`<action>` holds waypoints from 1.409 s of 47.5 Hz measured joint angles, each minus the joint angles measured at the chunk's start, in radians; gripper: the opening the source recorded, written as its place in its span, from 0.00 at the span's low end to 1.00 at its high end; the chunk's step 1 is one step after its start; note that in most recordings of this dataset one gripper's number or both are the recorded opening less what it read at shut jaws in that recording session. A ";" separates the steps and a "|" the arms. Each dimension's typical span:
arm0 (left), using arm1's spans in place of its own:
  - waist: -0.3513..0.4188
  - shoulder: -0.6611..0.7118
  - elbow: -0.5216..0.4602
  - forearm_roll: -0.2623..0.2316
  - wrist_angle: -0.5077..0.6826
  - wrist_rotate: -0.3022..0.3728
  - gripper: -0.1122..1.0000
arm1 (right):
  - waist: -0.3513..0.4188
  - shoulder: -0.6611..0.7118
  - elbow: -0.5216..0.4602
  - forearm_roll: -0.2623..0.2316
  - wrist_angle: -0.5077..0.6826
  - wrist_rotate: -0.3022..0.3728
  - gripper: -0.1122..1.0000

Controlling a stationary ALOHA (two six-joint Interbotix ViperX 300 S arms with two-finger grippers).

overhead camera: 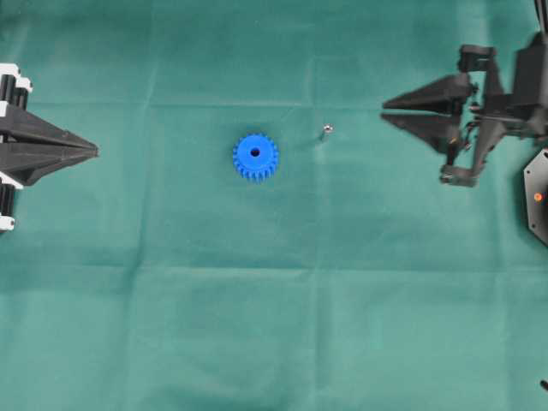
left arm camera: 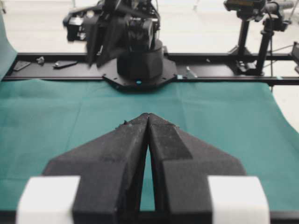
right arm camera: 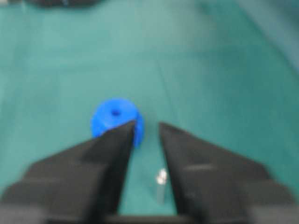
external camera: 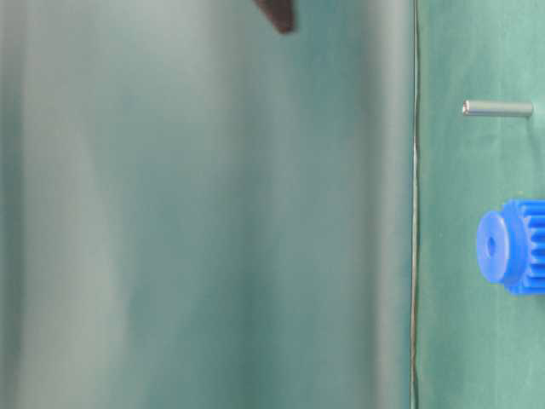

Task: Insert the shaft placed at a random location into the center hole of the small gear at another random location.
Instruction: 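Move the right gripper over the silver shaft, fingers open, then lower the right gripper and close it on the silver shaft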

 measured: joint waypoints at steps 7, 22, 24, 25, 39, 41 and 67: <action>0.002 0.000 -0.002 0.000 0.000 0.003 0.10 | -0.014 0.149 -0.008 -0.002 -0.072 -0.003 0.89; 0.003 0.002 -0.002 0.000 0.000 0.003 0.10 | -0.043 0.403 -0.048 0.002 -0.242 -0.014 0.85; 0.003 0.003 0.000 0.000 0.000 0.003 0.10 | -0.048 0.430 -0.055 0.005 -0.255 -0.014 0.85; 0.003 0.002 -0.002 0.000 0.000 0.003 0.10 | -0.049 0.443 -0.058 0.008 -0.262 -0.012 0.85; 0.003 0.005 -0.002 0.000 0.005 0.003 0.10 | -0.052 0.595 -0.120 0.009 -0.287 -0.014 0.85; 0.003 0.005 0.000 0.000 0.006 0.003 0.10 | -0.052 0.611 -0.126 0.009 -0.287 -0.014 0.85; 0.003 0.005 0.000 0.000 0.023 0.003 0.10 | -0.052 0.641 -0.141 0.011 -0.314 -0.014 0.36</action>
